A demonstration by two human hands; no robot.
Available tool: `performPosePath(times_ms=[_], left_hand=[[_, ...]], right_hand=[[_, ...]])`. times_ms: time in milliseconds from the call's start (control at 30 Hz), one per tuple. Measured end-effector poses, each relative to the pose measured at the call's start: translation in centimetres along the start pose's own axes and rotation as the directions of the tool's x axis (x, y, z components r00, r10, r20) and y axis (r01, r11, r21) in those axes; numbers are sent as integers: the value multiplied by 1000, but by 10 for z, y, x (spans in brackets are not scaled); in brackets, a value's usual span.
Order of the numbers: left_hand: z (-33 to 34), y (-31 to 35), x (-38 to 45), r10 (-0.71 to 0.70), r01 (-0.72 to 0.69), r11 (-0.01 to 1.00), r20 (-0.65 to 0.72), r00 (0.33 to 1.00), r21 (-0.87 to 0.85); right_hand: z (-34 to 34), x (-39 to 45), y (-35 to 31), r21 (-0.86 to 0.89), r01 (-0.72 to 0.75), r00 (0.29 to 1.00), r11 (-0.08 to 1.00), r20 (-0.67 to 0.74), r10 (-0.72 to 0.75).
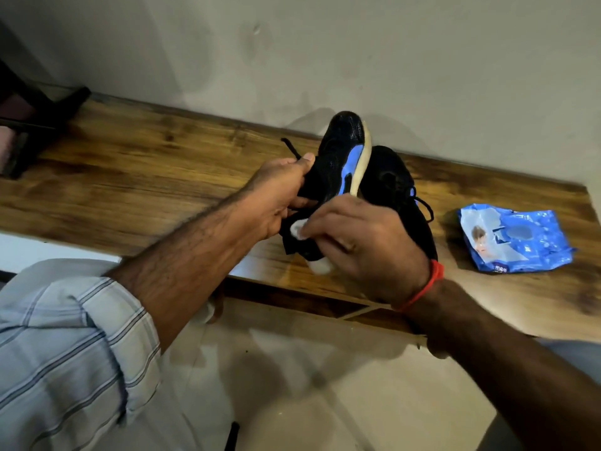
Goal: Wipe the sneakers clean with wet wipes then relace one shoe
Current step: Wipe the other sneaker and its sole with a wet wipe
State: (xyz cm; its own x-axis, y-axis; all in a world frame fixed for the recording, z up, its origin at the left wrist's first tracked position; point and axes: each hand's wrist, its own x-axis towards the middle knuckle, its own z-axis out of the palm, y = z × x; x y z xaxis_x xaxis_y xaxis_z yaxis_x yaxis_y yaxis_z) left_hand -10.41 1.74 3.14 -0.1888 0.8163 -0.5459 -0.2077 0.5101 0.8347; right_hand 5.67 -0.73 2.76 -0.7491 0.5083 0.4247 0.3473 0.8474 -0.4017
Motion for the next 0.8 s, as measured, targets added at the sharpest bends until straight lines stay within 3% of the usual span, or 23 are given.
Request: performPosePath(times_ms=[133,300,400,467,600,700,767,800], left_hand=[[-4,7,-1,-16,13,999,-46,999,-46],[2,1,-6,-48,45,998,-66,997,-50],[4,4,-9,-36,34,999,-61,997,-27],[5,5,-12,-31,30,999,-44,999,-19],[9,1,-17,-32,31,999,-41,999,-6],[10,1,-17,-11,12,1000,-23,1000,15],[8,3,-19,1,-1,1000,-16,1000,29],[7,3,-21,9,-8,999,-20,1000,35]], right_hand=[[-17,3,24,-39,-165,970,986,-187,155],[3,1,-7,-38,52,998,998,-36,-53],[-16,7,19,-75,-94,981,993,-180,79],[-19,6,17,-68,-147,972,987,-194,131],[1,0,-5,-56,28,998,998,-59,-31],[-18,6,24,-76,-133,970,988,-212,115],[-17,4,16,-31,-154,969,988,-201,144],[-7,2,1,-13,-94,984,996,-152,90]])
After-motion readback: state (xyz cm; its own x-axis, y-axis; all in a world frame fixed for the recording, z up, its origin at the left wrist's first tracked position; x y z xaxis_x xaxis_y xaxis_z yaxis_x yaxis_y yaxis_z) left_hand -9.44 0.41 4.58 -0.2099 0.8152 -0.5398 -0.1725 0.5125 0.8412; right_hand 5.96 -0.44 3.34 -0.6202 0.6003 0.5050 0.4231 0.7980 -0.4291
